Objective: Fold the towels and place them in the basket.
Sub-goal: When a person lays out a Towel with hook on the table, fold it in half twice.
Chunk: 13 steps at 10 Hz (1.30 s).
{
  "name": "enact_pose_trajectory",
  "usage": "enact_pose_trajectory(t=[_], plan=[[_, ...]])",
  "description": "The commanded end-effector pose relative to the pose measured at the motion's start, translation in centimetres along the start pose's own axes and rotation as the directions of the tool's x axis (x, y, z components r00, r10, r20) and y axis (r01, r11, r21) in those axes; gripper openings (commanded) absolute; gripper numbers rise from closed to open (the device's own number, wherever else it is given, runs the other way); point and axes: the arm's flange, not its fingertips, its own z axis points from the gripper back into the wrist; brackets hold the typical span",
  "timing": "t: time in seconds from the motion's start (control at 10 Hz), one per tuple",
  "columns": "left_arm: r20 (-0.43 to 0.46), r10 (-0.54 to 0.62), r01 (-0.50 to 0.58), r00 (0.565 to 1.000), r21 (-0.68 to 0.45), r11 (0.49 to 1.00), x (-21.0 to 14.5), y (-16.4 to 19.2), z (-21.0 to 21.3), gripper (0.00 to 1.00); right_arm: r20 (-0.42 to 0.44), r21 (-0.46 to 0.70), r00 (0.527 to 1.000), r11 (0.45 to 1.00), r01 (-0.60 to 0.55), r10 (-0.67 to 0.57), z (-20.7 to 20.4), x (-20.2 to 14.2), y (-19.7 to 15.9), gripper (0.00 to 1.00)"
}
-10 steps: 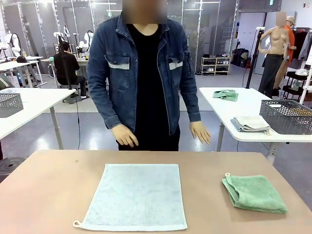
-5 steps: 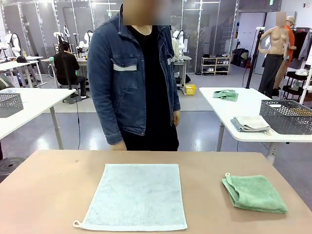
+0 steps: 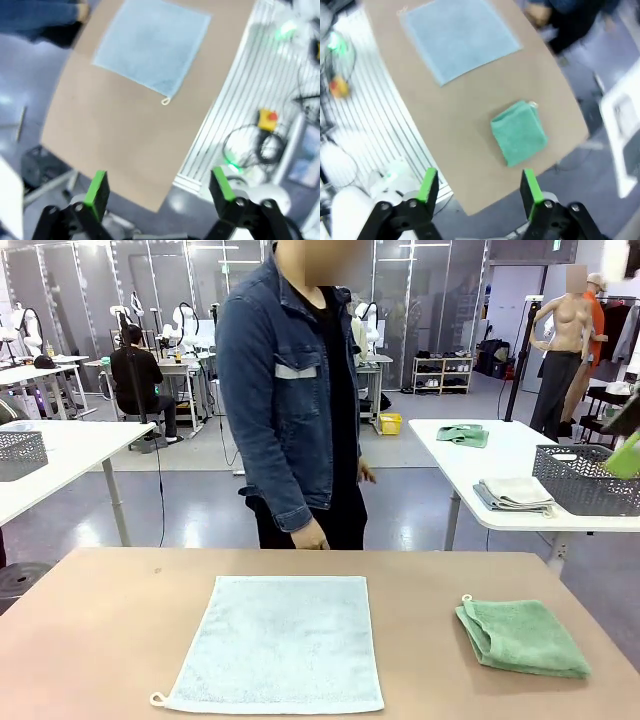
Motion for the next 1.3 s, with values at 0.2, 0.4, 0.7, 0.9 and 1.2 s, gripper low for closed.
enact_pose_trajectory(t=[0.2, 0.4, 0.7, 0.9, 1.2], plan=[[0.004, -0.290, 0.290, 0.957, -0.041, 0.956, 0.0, -1.0, -7.6, 1.00, -0.048, 0.081, 0.956, 0.955, -0.286, 0.291, -10.3, 5.3, 3.9, 0.82], [-0.075, -0.330, 0.325, 0.941, -0.075, 0.943, 0.6, -1.6, -11.8, 1.00, -0.083, 0.087, 0.959, 0.960, -0.265, 0.272, -14.9, 6.5, 4.0, 0.82], [-0.112, -0.266, 0.266, 0.957, -0.017, 0.964, 0.9, -1.6, -12.9, 1.00, -0.093, 0.105, 0.955, 0.956, -0.273, 0.283, -16.1, 6.3, 4.5, 0.82], [-0.077, -0.324, 0.314, 0.943, -0.122, 0.942, 0.8, -2.0, -13.6, 1.00, -0.093, 0.105, 0.955, 0.956, -0.273, 0.283, -16.1, 6.3, 4.5, 0.82], [-0.086, -0.316, 0.307, 0.945, -0.105, 0.946, 0.8, -1.9, -13.7, 1.00, -0.089, 0.104, 0.957, 0.958, -0.268, 0.278, -16.1, 6.6, 4.4, 0.82]])
